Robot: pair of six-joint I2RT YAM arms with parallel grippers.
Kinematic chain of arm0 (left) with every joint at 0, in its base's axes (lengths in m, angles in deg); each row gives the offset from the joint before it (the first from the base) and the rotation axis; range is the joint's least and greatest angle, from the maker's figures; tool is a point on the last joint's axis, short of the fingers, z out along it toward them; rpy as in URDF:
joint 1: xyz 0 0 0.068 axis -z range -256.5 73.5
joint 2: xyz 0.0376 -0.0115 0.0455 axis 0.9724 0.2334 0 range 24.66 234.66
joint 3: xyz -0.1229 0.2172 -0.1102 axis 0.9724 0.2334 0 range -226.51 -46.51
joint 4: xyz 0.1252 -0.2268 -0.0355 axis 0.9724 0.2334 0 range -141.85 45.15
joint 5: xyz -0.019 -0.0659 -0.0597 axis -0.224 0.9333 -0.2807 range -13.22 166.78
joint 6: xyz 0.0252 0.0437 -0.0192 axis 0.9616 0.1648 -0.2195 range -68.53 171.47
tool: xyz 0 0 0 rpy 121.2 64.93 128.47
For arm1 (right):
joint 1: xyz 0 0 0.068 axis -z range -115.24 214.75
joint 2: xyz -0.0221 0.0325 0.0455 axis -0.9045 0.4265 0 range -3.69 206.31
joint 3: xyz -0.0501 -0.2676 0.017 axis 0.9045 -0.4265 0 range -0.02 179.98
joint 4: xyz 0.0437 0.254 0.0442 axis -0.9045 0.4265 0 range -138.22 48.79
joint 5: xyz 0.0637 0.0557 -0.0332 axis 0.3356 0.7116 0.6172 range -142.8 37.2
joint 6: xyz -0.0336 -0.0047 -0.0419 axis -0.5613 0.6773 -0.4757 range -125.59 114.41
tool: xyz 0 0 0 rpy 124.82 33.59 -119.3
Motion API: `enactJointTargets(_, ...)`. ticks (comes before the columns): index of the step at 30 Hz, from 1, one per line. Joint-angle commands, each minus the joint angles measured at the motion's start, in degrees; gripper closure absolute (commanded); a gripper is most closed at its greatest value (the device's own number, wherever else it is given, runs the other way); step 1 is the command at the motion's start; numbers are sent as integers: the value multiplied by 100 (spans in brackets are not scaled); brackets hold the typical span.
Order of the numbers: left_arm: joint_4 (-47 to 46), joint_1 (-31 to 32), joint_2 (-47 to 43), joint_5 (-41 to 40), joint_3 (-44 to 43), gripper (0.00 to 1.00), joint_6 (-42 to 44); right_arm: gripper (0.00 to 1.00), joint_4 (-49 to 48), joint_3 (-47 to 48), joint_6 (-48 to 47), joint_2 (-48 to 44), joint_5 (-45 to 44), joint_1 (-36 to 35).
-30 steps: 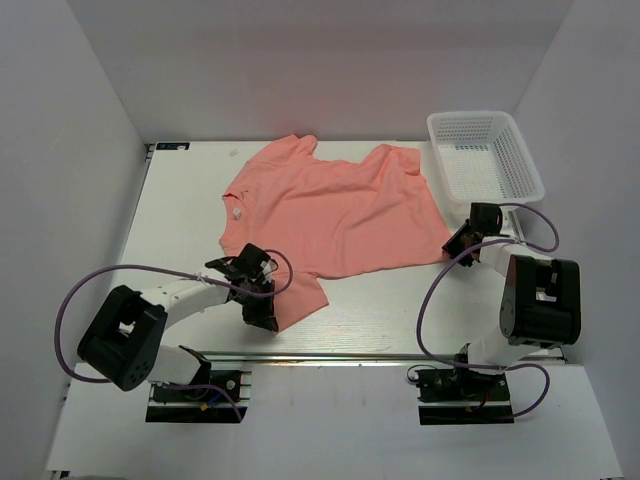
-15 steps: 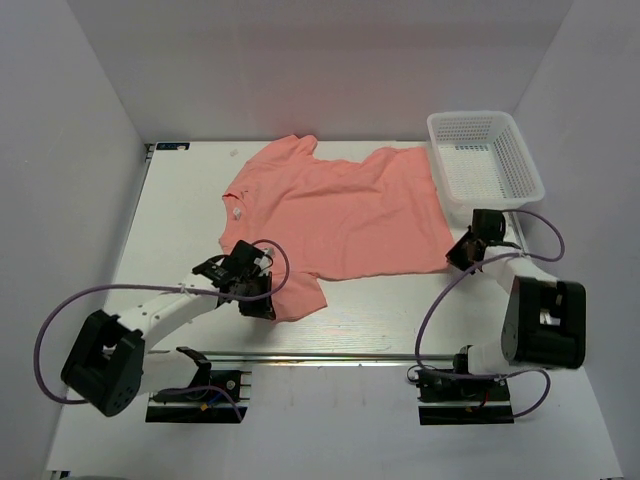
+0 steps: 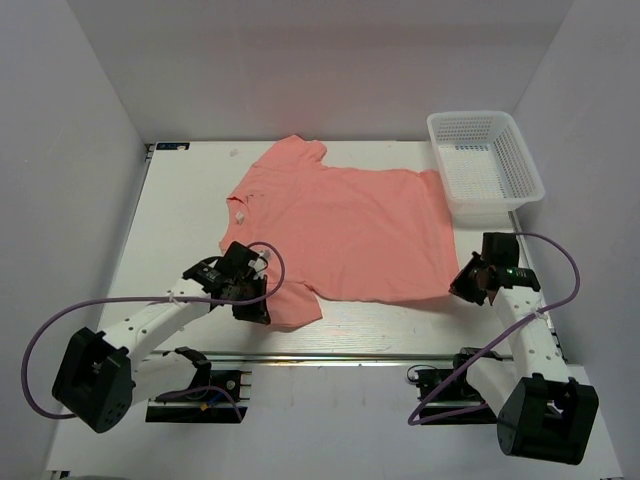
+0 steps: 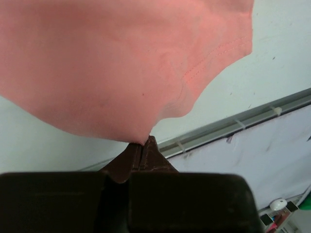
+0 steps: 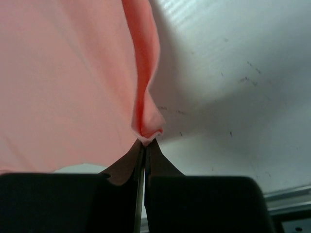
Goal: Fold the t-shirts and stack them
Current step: Fold the flattened tshirt in 1/3 of the way
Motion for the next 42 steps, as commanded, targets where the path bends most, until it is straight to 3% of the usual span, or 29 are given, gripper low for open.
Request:
enactJointTargets(1, 537, 18, -397, 204, -64, 100, -213, 100, 798, 77, 0, -93, 77, -9)
enactJointTargets(5, 328, 18, -626, 265, 50, 100, -284, 100, 904, 15, 27, 38, 60, -1)
enactJointTargets(12, -603, -122, -153, 195, -705, 100, -74, 100, 44, -82, -130, 407, 446, -10)
enactJointTargets(24, -1193, -535, 1526, -1483, -2498, 100, 67, 100, -431, 1112, -377, 1163, -89, -27)
enactJointTargets(35, -1668, -931, 2169, -1871, -3615, 100, 1146, 100, -370, 2089, -623, 1884, -617, -27)
enactJointTargets(42, -2380, -1116, 2703, -1950, -3974, 100, 2000, 100, -958, 2248, -913, 2244, -178, -54)
